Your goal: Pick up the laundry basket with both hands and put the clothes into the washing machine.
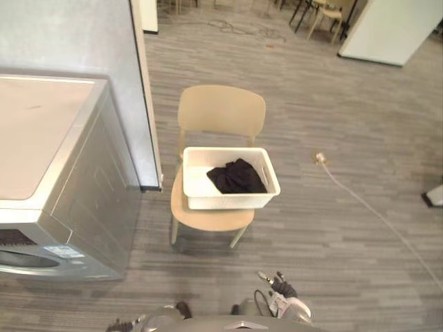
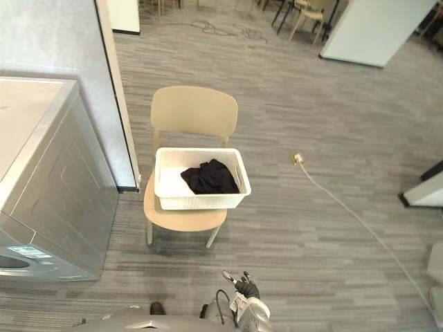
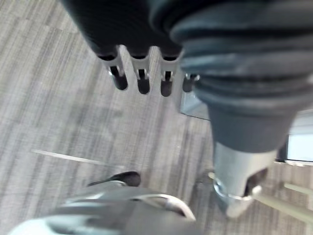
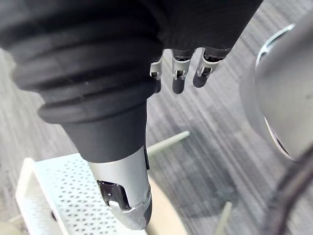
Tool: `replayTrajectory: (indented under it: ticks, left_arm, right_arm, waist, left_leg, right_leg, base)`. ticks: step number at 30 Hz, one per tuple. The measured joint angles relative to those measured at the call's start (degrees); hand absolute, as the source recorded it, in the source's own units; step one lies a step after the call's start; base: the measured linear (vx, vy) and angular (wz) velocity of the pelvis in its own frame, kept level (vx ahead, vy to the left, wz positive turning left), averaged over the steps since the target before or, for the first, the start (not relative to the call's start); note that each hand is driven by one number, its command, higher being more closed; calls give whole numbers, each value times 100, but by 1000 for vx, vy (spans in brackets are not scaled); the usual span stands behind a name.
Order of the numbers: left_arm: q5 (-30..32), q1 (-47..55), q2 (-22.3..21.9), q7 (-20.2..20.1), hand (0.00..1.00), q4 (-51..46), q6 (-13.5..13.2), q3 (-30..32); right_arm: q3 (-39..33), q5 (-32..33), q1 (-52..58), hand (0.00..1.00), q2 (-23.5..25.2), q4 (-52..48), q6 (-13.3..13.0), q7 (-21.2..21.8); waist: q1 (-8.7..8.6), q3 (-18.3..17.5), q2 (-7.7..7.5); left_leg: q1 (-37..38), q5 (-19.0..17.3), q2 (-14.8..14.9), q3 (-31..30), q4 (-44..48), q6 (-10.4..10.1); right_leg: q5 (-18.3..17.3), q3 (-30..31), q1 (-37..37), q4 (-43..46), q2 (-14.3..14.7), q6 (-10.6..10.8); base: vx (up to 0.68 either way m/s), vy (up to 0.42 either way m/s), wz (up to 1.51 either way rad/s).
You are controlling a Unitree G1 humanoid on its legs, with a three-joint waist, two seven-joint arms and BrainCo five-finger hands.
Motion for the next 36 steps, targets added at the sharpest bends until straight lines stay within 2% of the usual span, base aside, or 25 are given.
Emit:
replayTrajectory:
  ticks: [1, 3, 4, 5, 6, 7, 8, 9, 10, 11, 12, 13, 14, 16, 19, 23, 26, 29, 32, 36]
  left_arm:
    - [1, -65, 9, 98, 0, -262, -96, -327]
    - [13, -244, -18, 228, 0, -642, -257, -776]
    - [16, -377, -60, 262, 0, -880, -379, -1062]
    - [16, -476, -100, 273, 0, -989, -495, -1304]
    - [16, -477, -111, 274, 0, -1007, -503, -1335]
    - [17, -434, -181, 270, 0, -1019, -490, -1376]
    - [20, -325, -201, 271, 0, -1020, -452, -1337]
    - [21, -280, -199, 271, 0, -1015, -438, -1250]
    - [5, -126, -189, 268, 0, -924, -430, -984]
    - [-25, -65, -319, 249, 0, -814, -376, -683]
    - [-49, 5, -360, 227, 0, -743, -362, -608]
    - [-155, 50, -458, 190, 0, -664, -339, -397]
    - [-120, 79, -459, 158, 0, -655, -318, -356]
    - [11, 100, -461, 70, 0, -654, -308, -335]
    - [42, 122, -437, -39, 0, -655, -286, -186]
    - [496, 258, -188, -102, 0, -452, -221, -27]
    - [739, 277, -159, -194, 0, -362, -199, -134]
    - [739, -61, -116, -196, 0, -413, -214, -550]
    - [499, -404, -112, -184, 0, -714, -342, -992]
    - [-10, -485, -114, -173, 0, -1313, -561, -1449]
  right_arm:
    - [-95, 2, 145, 0, 2, -340, -47, -39]
    - [-322, -6, 241, 0, 31, -784, -98, -188]
    - [-579, -10, 266, 0, 51, -1165, -112, -332]
    - [-901, -22, 264, 0, 58, -1591, -192, -506]
    - [-949, -22, 252, 0, 59, -1640, -224, -522]
    - [-1087, -28, 196, 0, 61, -1886, -275, -635]
    - [-1115, -37, 123, 0, 66, -2179, -277, -700]
    - [-1115, -61, 97, 0, 77, -2365, -277, -701]
    - [-1153, -274, 10, 0, 99, -2812, -275, -710]
    - [-1192, -471, -207, 0, 45, -3221, -277, -717]
    - [-1192, -520, -269, 0, 13, -3465, -287, -717]
    - [-1226, -677, -343, 0, -40, -3910, -345, -742]
    - [-1244, -718, -405, 0, -78, -4297, -397, -755]
    - [-1237, -799, -481, 0, -200, -4770, -539, -833]
    - [-1145, -1134, -591, 0, -590, -5165, -679, -846]
    - [-284, -1443, -1020, 0, -1434, -4799, -708, -411]
    - [666, -1507, -1712, 0, -2216, -3763, -687, -48]
    - [1623, -1510, -2961, 0, -3025, -2510, -504, 282]
    - [2101, -1511, -4176, 0, -3504, -1287, -340, 452]
    - [2477, -1558, -5381, 0, -4154, -88, -165, 545]
  waist:
    - [-84, -2, 20]
    - [-138, -7, 28]
    - [-158, -13, 18]
    - [-163, -75, -80]
    - [-155, -73, -82]
    - [-126, -71, -91]
    - [-116, -73, -106]
    - [-102, -85, -127]
    - [-55, -81, -172]
    - [4, -35, 32]
    - [7, -34, 107]
    - [30, -30, 273]
    - [32, -48, 347]
    - [-4, -69, 383]
    - [-14, -87, 389]
    - [-47, -75, 318]
    - [-35, -44, 327]
    - [45, 291, 434]
    - [142, 759, 574]
    - [169, 1255, 712]
  left_leg:
    - [-60, 43, -16, -285, -54, -54]
    - [-193, 115, -64, -603, -92, -90]
    - [-338, 222, -153, -850, -157, -108]
    - [-428, 354, -269, -1133, -294, -157]
    - [-431, 370, -285, -1182, -308, -179]
    - [-405, 429, -298, -1362, -328, -276]
    - [-354, 451, -267, -1475, -328, -386]
    - [-340, 430, -257, -1543, -309, -440]
    - [-359, 311, -212, -1606, -148, -600]
    - [-506, 114, 75, -1599, 184, -803]
    - [-601, -9, 218, -1598, 346, -826]
    - [-672, -170, 535, -1505, 606, -848]
    - [-659, -162, 863, -1173, 683, -885]
    - [-653, 6, 1140, -805, 612, -950]
    - [-609, 356, 1194, -582, 227, -1035]
    - [-352, 741, 1048, -386, -469, -1065]
    - [-379, 1000, 894, -332, -873, -1022]
    - [-793, 1289, 759, -451, -985, -893]
    - [-1142, 1436, 694, -534, -948, -817]
    - [-1497, 1565, 613, -637, -942, -724]
  right_leg:
    - [-64, 29, -18, -543, -126, -115]
    - [-7, 468, -149, -1441, -212, -168]
    - [173, 905, -165, -2206, -262, -104]
    - [451, 1195, -116, -2899, -417, 90]
    - [494, 1195, -92, -2980, -444, 148]
    - [683, 1029, 82, -3310, -493, 187]
    - [1001, 785, 331, -3603, -452, 8]
    - [1216, 683, 451, -3739, -406, -83]
    - [1319, 421, 713, -4028, -351, -32]
    - [1408, 322, 919, -4310, -80, -166]
    - [1424, 266, 1006, -4421, 58, -205]
    - [1446, 108, 1186, -4571, 285, -336]
    - [1394, -51, 1281, -4586, 437, -436]
    - [1342, -236, 1319, -4573, 547, -522]
    - [1351, -331, 1243, -4575, 560, -565]
    - [1452, -221, 1138, -4647, 503, -564]
    - [1546, -204, 935, -4692, 423, -515]
    - [1802, -255, 520, -4772, 338, -525]
    - [2007, -335, 253, -4808, 277, -543]
    - [2158, -350, -56, -4805, 211, -536]
  base:
    - [154, -75, 113]
    - [102, -81, 97]
    - [92, -121, 121]
    - [81, -143, 109]
    - [80, -210, 101]
    - [80, -279, 66]
    - [81, -382, 68]
    - [65, -442, 50]
    - [14, -466, 23]
    - [-25, -393, 18]
    - [-54, -337, 17]
    - [-54, -306, 41]
    - [-40, -287, 47]
    - [-35, -202, 46]
    - [-39, -84, 23]
    - [-35, 22, -14]
    - [-38, 49, -2]
    - [-65, 71, 15]
    - [-117, 72, 19]
    - [-129, 61, 9]
